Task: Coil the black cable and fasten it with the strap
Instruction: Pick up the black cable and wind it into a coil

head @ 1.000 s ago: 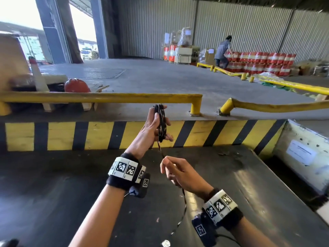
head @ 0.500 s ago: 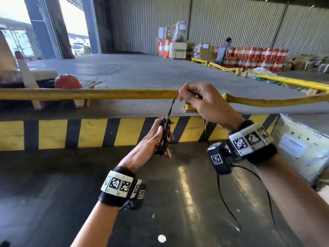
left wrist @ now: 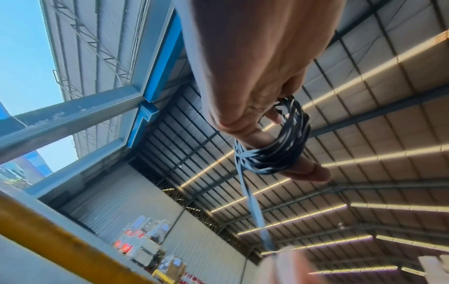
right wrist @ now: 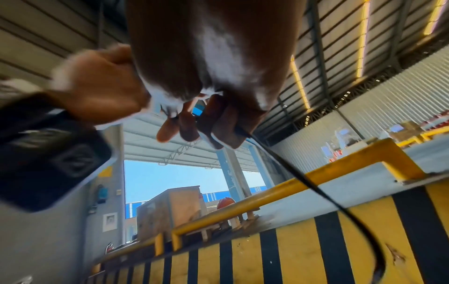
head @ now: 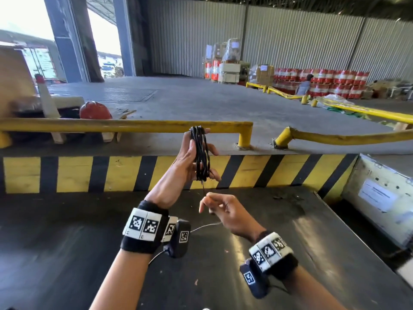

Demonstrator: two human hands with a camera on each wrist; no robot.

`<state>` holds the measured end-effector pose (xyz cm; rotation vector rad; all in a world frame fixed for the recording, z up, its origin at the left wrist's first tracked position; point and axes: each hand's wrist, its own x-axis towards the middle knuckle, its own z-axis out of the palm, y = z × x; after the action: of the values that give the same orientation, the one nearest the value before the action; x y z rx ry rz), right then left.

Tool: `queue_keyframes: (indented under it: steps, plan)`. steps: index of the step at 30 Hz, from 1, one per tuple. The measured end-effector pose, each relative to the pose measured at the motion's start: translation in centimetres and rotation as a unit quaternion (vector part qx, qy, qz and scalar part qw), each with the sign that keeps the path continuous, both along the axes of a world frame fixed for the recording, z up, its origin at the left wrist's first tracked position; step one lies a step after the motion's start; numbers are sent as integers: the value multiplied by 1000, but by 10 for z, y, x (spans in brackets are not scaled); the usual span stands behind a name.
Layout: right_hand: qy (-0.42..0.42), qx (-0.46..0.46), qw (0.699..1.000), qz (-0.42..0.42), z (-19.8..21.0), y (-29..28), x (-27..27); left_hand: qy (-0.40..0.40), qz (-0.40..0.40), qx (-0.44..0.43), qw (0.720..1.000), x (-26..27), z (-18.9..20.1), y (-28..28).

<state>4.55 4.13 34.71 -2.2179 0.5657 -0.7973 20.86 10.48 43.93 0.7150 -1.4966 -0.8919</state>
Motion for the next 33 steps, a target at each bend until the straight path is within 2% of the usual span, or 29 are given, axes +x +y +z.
queue_keyframes:
  steps: [4, 7, 9, 12, 15, 19, 22, 25, 30, 33]
  plan:
    - [14, -36, 999, 18, -6, 17, 4, -51, 72, 43, 995, 12, -9, -20]
    - [7, -86, 996, 6, 15, 21, -6, -115, 91, 78, 986, 23, -20, -31]
    - [-3, -94, 996, -2, 35, 20, -19, -130, 93, 101, 982, 32, -29, -35]
    - [-24, -121, 992, -8, 68, 14, -34, -121, 84, 121, 982, 36, -37, -29]
    - [-33, -167, 985, -36, 95, 0, -40, -162, 63, 114, 978, 27, -44, -19]
    - [-49, -176, 981, -66, 113, -25, -36, -180, -6, 106, 978, 6, -50, -1]
    - [-54, -152, 985, -60, 114, -40, -27, -155, -51, 95, 982, -2, -47, 12]
    - [-68, -65, 995, -23, 98, -45, -17, -94, -78, 105, 987, -3, -43, 20]
    - [-126, 112, 986, -12, 35, -36, 6, -12, -92, 79, 993, 3, -39, 22]
    - [-114, 166, 979, 7, -3, -21, 21, 4, -62, 53, 997, 9, -39, 17]
